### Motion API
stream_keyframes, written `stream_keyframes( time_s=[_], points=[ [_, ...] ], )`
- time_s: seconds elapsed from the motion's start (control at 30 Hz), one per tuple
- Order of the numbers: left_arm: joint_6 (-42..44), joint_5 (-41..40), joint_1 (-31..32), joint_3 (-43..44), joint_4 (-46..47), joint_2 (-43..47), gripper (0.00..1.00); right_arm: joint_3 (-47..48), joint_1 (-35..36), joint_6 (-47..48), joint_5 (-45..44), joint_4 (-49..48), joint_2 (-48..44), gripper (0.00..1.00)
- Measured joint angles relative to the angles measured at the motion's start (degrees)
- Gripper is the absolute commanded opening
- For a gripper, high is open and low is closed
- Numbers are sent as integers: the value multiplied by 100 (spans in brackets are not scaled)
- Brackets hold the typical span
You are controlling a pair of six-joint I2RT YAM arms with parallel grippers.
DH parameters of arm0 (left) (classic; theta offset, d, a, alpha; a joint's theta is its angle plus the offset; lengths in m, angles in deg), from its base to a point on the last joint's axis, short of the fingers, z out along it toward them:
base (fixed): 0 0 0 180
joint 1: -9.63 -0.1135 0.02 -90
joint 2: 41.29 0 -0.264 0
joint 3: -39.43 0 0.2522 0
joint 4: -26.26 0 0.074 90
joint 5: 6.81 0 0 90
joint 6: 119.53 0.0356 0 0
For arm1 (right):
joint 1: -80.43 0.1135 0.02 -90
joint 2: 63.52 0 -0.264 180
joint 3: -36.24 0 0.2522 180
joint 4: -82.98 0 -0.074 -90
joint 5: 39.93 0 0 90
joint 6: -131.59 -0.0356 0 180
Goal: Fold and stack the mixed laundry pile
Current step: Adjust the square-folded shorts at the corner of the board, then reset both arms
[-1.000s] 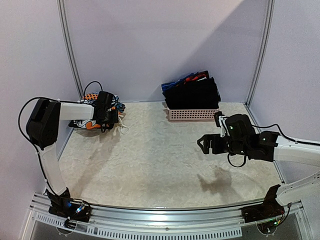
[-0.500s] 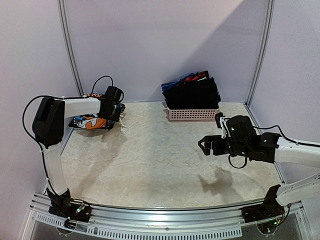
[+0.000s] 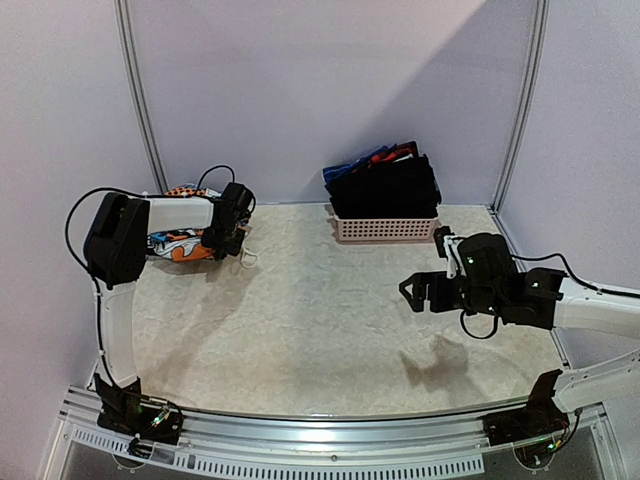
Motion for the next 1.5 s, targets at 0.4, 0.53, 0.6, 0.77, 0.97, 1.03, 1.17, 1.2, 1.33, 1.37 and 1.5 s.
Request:
stream_keyframes(
  time_s=[0.4, 0.53, 0.6, 0.77, 0.97, 1.03, 1.17, 1.2, 1.33, 1.37, 1.5],
  points=[
    [31, -146, 2, 13, -13, 96, 0, -44, 0, -17, 13, -7, -11, 99],
    [57, -146, 2, 4, -26, 133, 0, -44, 0, -17, 13, -4, -11, 99],
    [74, -136, 0, -2, -68, 205, 0, -44, 0, -17, 13, -4, -11, 99],
    [101, -70, -31, -2, -173, 557, 4, -44, 0, -20, 15, -7, -11, 99],
    [142, 103, -35, -2, -199, 732, 39, -44, 0, -20, 42, -7, 4, 99],
    [107, 203, -35, -7, -269, 732, 57, -44, 0, -17, 57, -7, 4, 99],
    [66, 356, -28, -179, -273, 815, 74, -44, 0, -17, 98, -4, 7, 99],
    [55, 380, -17, -286, -273, 892, 76, -44, 0, -15, 109, -4, 7, 99],
    [-7, 431, 17, -732, -352, 1528, 83, -42, 0, 9, 131, 2, 7, 99],
    [-33, 426, 44, -852, -343, 1779, 85, -37, 0, 17, 140, 9, 7, 99],
    [-162, 417, 210, -1353, -256, 2916, 99, -11, 0, 83, 157, 42, 2, 99]
  ],
)
